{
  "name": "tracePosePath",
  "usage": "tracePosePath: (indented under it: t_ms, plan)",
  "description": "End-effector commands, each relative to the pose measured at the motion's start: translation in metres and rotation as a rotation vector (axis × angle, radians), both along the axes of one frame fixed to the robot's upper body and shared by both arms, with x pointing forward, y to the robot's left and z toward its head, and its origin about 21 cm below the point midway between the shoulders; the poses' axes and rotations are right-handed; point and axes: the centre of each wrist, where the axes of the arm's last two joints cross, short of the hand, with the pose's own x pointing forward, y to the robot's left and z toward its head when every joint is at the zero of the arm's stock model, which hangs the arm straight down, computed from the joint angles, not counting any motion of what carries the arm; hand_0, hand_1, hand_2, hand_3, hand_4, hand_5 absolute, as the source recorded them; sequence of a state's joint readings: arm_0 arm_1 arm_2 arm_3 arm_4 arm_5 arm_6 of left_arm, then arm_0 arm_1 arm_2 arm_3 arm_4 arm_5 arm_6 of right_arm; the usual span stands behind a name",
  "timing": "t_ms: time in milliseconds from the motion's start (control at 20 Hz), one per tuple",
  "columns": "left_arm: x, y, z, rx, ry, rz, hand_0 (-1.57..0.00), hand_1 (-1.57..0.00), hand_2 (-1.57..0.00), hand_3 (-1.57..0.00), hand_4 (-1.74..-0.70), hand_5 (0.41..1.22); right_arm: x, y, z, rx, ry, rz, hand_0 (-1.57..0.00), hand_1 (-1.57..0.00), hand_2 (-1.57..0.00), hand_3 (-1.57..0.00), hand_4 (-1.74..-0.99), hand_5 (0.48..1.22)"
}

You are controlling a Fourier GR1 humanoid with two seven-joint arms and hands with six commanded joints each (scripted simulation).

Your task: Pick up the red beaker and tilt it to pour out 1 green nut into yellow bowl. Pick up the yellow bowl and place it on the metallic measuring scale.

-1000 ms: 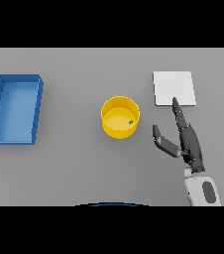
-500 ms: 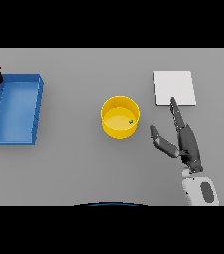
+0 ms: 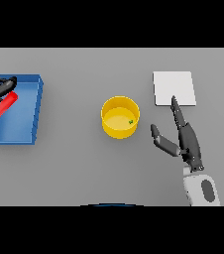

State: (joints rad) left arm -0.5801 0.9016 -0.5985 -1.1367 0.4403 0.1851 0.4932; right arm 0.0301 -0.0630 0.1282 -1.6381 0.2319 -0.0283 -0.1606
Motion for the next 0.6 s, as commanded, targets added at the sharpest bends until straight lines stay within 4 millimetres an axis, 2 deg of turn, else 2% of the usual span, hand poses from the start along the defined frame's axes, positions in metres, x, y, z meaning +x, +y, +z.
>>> tracePosePath:
  t_ms: [0, 200, 300, 400, 550]
  plan:
    - [0.000, -0.001, -0.003, 0.028, 0.005, -0.012, -0.41, -0.36, -0.34, -0.29, -0.76, 0.651, -0.003, -0.001, -0.001, 0.006, -0.008, 0.011, 0.00, 0.00, 0.00, 0.00, -1.145, 0.685]
    - [0.007, 0.000, -0.008, 0.057, -0.022, 0.012, -0.17, -0.15, -0.14, -0.12, -0.72, 0.647, -0.005, 0.000, 0.002, -0.011, 0.002, 0.004, 0.00, 0.00, 0.00, 0.00, -1.164, 0.688]
    - [0.009, -0.007, -0.007, 0.064, -0.038, 0.012, -0.11, -0.09, -0.09, -0.08, -0.71, 0.647, -0.005, -0.002, 0.004, -0.016, 0.001, 0.004, 0.00, 0.00, 0.00, 0.00, -1.176, 0.688]
    - [0.010, -0.005, -0.005, 0.066, -0.081, 0.025, -0.07, -0.06, -0.06, -0.05, -0.71, 0.658, -0.003, 0.003, 0.003, -0.055, 0.039, -0.015, 0.00, 0.00, 0.00, 0.00, -1.175, 0.672]
    - [0.009, -0.004, -0.008, 0.045, -0.133, 0.015, -0.03, -0.03, -0.03, -0.02, -0.71, 0.679, 0.001, 0.006, 0.009, -0.140, -0.005, 0.062, 0.00, 0.00, 0.00, 0.00, -1.132, 0.703]
